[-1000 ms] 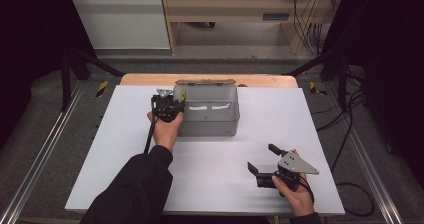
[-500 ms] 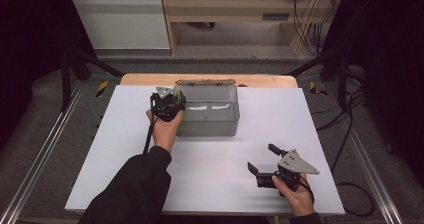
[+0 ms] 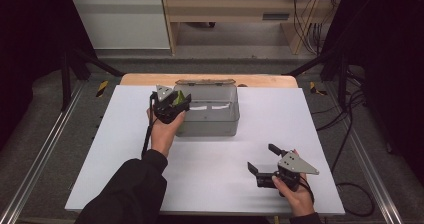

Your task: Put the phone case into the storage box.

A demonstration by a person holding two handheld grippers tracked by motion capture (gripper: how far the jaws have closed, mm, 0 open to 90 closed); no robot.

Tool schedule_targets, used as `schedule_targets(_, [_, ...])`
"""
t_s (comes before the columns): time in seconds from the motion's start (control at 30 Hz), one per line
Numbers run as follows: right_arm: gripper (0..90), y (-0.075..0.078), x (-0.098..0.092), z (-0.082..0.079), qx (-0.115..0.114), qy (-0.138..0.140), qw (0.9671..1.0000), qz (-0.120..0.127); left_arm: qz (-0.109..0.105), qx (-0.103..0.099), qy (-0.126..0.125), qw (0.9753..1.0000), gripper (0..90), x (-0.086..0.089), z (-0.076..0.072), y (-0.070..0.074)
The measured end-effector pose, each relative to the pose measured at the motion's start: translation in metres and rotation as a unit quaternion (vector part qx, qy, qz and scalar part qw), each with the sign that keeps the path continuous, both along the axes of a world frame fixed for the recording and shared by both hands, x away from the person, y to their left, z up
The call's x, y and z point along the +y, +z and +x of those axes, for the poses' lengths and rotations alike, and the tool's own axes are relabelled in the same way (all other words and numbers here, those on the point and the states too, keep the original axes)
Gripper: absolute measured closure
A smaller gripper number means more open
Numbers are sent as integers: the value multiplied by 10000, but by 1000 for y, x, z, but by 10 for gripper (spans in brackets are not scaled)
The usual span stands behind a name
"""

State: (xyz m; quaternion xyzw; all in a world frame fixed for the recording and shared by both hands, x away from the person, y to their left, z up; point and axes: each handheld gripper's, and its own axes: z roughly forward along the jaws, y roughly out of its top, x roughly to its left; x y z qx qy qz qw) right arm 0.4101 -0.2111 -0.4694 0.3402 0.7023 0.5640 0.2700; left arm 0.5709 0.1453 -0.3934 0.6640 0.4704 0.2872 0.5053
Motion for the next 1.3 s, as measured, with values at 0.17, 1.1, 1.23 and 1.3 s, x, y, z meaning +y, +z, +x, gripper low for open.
schedule_targets(0.17, [37,0,0,0,-6,7,10000,1,-99,-193,-181,9996,286,-1,-4,3])
schedule_targets(1.1, [36,0,0,0,5,-1,10000,-13,-55,-363,-684,9970,38,-21,-23,6])
schedule_targets(1.23, [36,0,0,0,6,-3,10000,-11,-150,-325,-707,9969,38,-21,-23,4])
schedule_targets(1.3, [35,0,0,0,7,-1,10000,-11,-153,-320,-707,9969,39,-21,-23,4])
